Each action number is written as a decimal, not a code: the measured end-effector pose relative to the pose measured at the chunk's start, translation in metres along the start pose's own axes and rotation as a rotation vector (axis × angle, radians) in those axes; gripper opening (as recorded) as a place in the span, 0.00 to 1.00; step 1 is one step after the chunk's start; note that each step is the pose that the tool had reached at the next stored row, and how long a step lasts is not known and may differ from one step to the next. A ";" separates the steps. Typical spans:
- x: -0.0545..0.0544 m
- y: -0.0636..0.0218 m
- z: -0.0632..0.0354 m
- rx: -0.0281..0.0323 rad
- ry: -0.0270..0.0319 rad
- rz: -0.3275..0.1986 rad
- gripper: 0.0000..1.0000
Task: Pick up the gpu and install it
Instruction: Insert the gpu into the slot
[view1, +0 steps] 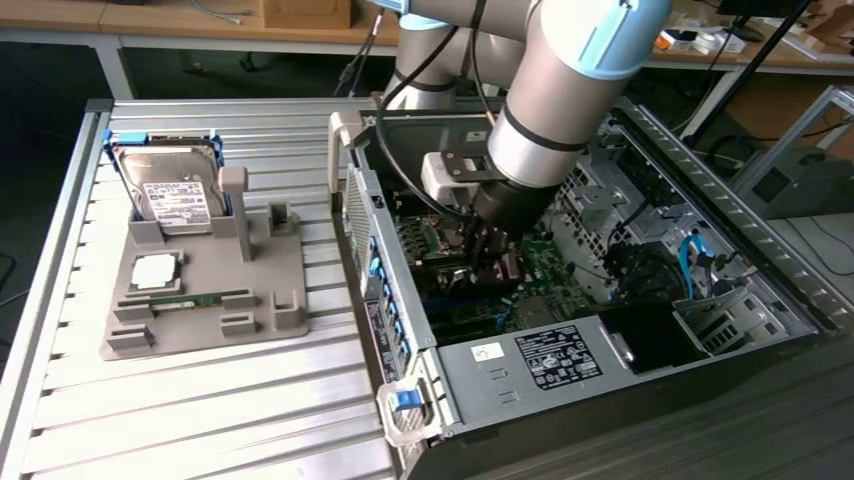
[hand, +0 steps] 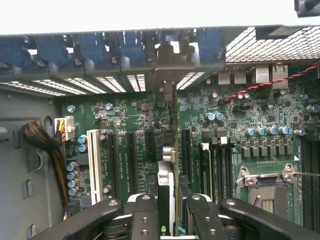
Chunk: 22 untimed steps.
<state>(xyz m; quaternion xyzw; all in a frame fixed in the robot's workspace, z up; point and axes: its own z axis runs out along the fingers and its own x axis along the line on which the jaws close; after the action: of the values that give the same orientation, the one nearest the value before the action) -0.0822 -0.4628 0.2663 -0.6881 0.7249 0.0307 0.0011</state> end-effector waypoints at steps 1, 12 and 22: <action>0.000 0.0000 0.0000 -0.0001 0.0001 -0.003 0.27; 0.001 0.0044 0.0007 -0.0006 -0.0067 -0.008 0.27; 0.001 0.0042 0.0044 -0.0009 -0.0056 -0.007 0.27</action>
<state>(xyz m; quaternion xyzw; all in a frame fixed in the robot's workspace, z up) -0.0866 -0.4639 0.2620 -0.6908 0.7223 0.0329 0.0029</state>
